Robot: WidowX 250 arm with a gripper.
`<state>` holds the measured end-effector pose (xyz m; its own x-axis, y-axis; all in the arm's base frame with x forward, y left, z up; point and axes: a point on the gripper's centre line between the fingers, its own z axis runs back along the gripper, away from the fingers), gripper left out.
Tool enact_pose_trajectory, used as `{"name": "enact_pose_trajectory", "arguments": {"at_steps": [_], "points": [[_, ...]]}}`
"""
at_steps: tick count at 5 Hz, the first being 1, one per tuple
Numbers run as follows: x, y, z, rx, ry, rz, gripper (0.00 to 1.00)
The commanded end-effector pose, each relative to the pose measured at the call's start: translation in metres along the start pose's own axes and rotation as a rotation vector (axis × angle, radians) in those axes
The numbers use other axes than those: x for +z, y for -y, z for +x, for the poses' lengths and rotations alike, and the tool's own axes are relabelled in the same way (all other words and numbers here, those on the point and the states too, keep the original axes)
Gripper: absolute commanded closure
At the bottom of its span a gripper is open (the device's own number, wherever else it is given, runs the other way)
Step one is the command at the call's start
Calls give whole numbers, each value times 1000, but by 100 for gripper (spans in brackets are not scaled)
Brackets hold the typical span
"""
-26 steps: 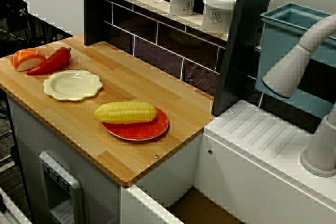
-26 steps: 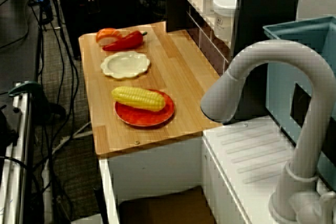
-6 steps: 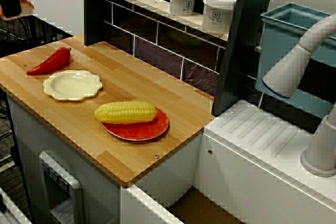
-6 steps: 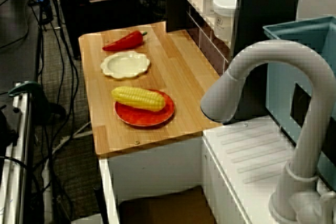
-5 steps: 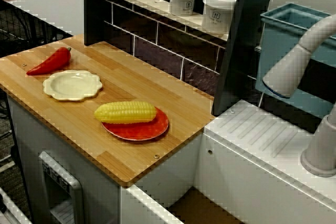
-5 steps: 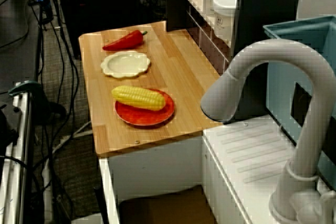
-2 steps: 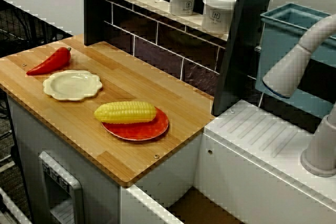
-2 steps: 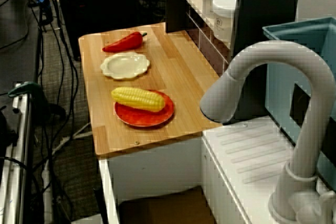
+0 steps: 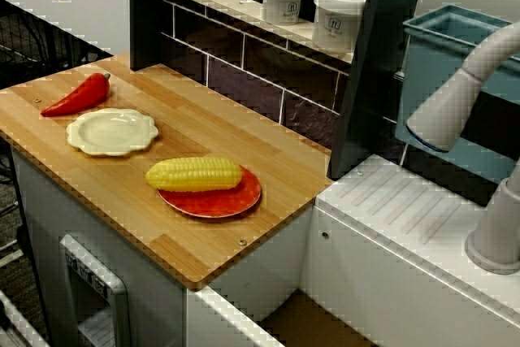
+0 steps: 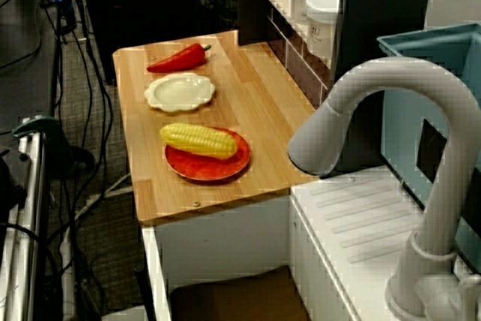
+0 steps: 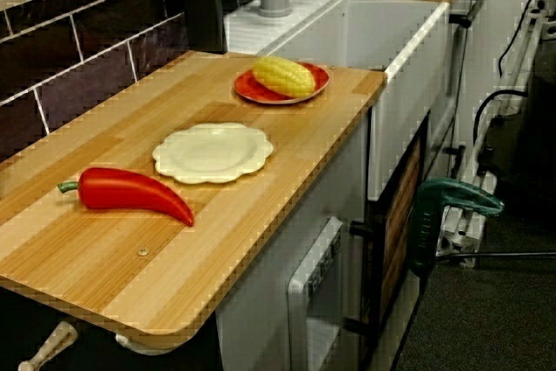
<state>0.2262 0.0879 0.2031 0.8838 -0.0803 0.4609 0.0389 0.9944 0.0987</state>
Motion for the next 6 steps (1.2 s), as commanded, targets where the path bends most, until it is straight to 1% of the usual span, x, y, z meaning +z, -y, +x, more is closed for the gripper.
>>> {"name": "enact_pose_trajectory", "arguments": {"at_steps": [1, 2, 3, 4, 5, 6], "points": [[-28, 46, 12, -43, -6, -12, 100], [-64, 49, 19, -36, -98, 65, 100], [-88, 38, 23, -9, -151, 120, 100], [-102, 9, 25, 24, -201, 167, 100], [-104, -25, 16, 63, -275, 224, 100], [-107, -48, 1, 99, -310, 244, 100]]}}
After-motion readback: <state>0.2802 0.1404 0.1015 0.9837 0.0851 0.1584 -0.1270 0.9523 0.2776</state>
